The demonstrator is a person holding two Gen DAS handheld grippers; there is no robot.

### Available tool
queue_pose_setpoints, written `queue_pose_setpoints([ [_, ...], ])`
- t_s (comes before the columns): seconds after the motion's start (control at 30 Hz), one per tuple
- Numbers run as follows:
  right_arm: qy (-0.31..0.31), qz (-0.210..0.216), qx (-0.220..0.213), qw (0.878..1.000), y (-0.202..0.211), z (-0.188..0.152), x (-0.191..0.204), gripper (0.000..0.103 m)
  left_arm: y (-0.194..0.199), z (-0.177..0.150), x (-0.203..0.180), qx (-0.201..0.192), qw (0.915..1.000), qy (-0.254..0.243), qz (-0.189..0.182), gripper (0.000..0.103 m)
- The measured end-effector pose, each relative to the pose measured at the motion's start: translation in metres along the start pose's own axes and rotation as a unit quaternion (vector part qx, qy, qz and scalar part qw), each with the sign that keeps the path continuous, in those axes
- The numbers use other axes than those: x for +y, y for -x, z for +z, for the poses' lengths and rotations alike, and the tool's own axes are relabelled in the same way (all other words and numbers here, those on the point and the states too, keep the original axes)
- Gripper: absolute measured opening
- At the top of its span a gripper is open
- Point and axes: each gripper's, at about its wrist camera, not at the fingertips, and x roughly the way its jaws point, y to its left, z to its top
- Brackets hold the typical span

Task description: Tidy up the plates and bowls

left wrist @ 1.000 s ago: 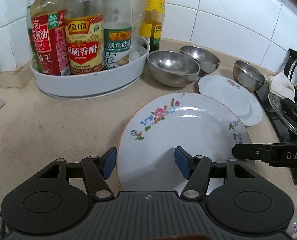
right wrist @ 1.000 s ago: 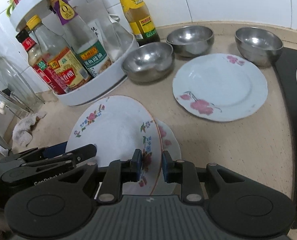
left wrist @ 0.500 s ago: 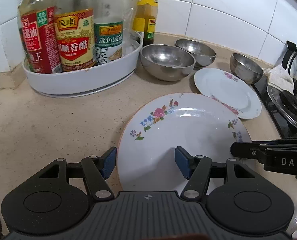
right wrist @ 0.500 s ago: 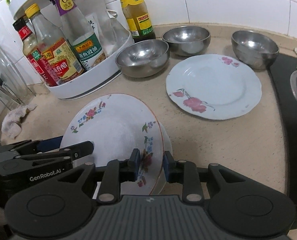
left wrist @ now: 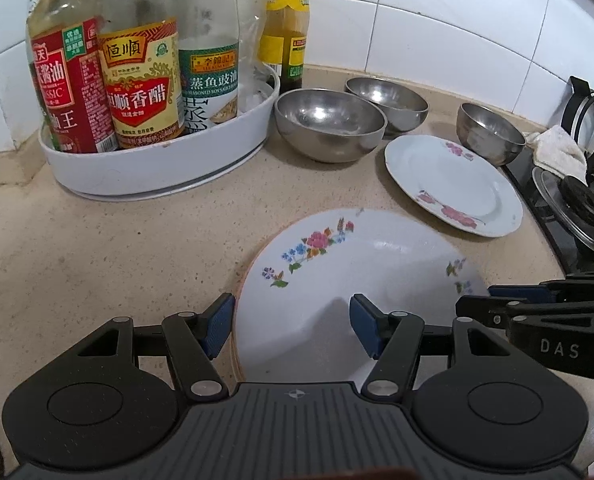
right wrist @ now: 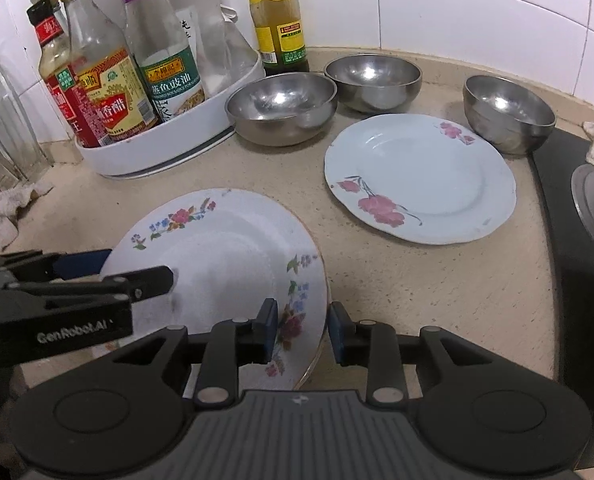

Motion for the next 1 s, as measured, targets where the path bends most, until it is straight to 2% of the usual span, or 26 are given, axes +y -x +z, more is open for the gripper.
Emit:
queue_pose_setpoints([
  [0.2, 0.009, 0.0, -0.01, 1.0, 0.002, 0.002, 0.002, 0.029, -0.001, 0.0, 0.0, 0.003, 1.0, -0.001, 0.003, 0.068],
  [0.3, 0.015, 0.004, -0.023, 1.0, 0.006, 0.004, 0.003, 0.029, 0.005, 0.002, -0.002, -0.017, 0.9997, -0.015, 0.005, 0.067],
  [0.37, 0.017, 0.004, -0.027, 0.999, 0.007, 0.005, 0.004, 0.029, 0.008, 0.005, -0.005, -0.025, 0.9994, -0.024, 0.007, 0.07],
  [0.6, -0.007, -0.002, -0.04, 0.999, 0.013, 0.006, -0.01, 0.029, 0.008, 0.011, -0.007, -0.034, 0.9988, -0.033, 0.009, 0.07],
  [1.0, -0.047, -0.027, -0.054, 0.997, 0.021, 0.01, -0.043, 0.03, 0.004, 0.04, -0.035, -0.056, 0.9957, -0.074, -0.009, 0.074],
])
